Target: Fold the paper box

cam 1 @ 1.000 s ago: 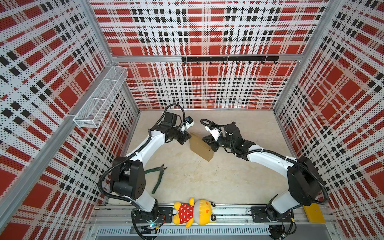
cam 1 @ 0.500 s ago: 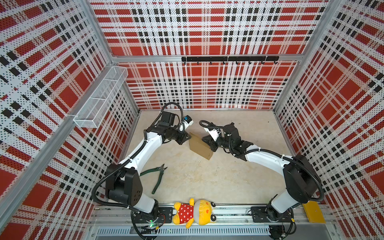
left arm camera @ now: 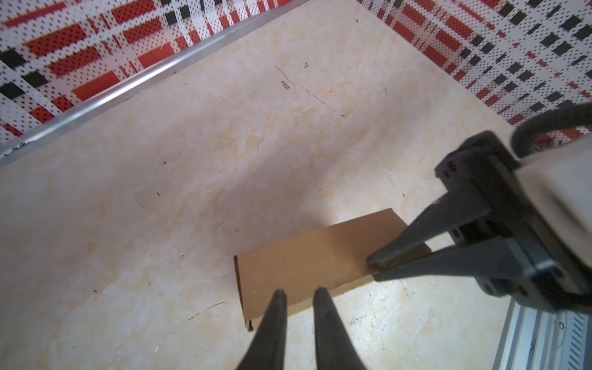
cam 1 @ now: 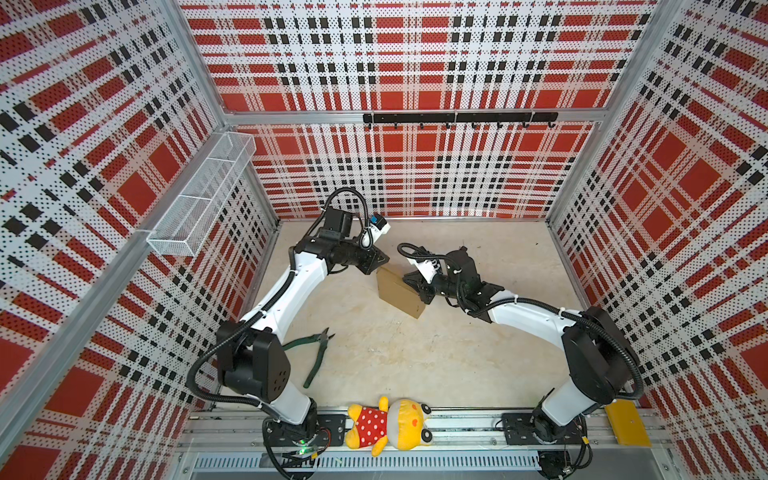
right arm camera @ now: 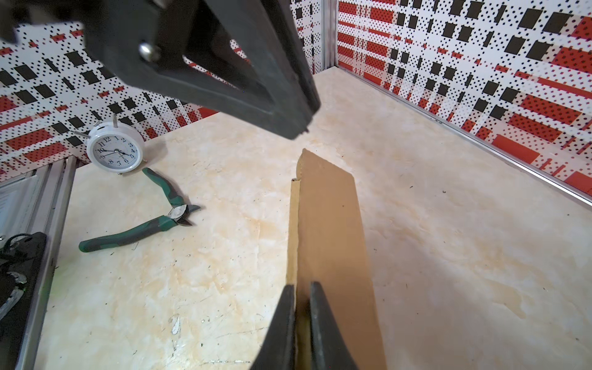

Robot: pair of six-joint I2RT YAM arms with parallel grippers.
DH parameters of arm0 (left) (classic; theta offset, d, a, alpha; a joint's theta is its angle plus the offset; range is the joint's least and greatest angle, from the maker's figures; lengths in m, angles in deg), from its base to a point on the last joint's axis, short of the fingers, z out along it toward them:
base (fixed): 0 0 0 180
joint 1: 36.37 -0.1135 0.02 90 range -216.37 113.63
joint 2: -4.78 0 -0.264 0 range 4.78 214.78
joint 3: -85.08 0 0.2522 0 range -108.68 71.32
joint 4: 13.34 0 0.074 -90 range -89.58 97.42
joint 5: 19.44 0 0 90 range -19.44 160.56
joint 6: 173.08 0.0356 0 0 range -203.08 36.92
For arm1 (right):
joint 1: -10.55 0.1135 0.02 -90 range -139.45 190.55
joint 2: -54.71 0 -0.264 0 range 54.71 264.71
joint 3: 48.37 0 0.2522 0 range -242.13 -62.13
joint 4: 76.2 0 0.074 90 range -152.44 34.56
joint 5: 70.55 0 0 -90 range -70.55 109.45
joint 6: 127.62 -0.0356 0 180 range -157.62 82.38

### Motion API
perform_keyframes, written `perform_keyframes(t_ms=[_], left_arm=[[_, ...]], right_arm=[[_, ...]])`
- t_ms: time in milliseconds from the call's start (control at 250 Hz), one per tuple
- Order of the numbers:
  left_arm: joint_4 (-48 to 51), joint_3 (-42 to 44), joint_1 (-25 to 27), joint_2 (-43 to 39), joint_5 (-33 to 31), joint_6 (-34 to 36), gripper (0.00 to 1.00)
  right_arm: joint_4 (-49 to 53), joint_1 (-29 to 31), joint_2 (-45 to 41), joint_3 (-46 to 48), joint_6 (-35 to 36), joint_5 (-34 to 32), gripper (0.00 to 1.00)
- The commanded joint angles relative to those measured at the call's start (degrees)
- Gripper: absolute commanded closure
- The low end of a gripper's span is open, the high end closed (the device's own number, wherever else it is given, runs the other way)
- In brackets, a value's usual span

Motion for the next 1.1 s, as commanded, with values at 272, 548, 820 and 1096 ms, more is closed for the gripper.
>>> perform_keyframes(t_ms=[272, 548, 820, 1096], left_arm=[[0.1, 1.0, 2.7, 4.5, -5.8, -0.6, 0.93], [-1.7, 5.3, 2.8, 4.6, -5.8, 0.8, 0.93], [-2.3, 6.7, 2.7, 5.4, -6.2, 1.7, 0.93], [-2.1, 7.1, 3.0, 5.5, -7.3, 2.9, 0.93]], right_arm=[[2.0, 0.2, 2.4, 3.0, 1.0, 0.3, 0.87], [0.2, 0.2, 1.2, 3.9, 0.1, 0.4, 0.85], [-0.6, -0.2, -3.6, 3.4, -1.2, 2.5, 0.85], [-5.7, -2.7, -2.6, 5.2, -5.2, 4.0, 0.86]])
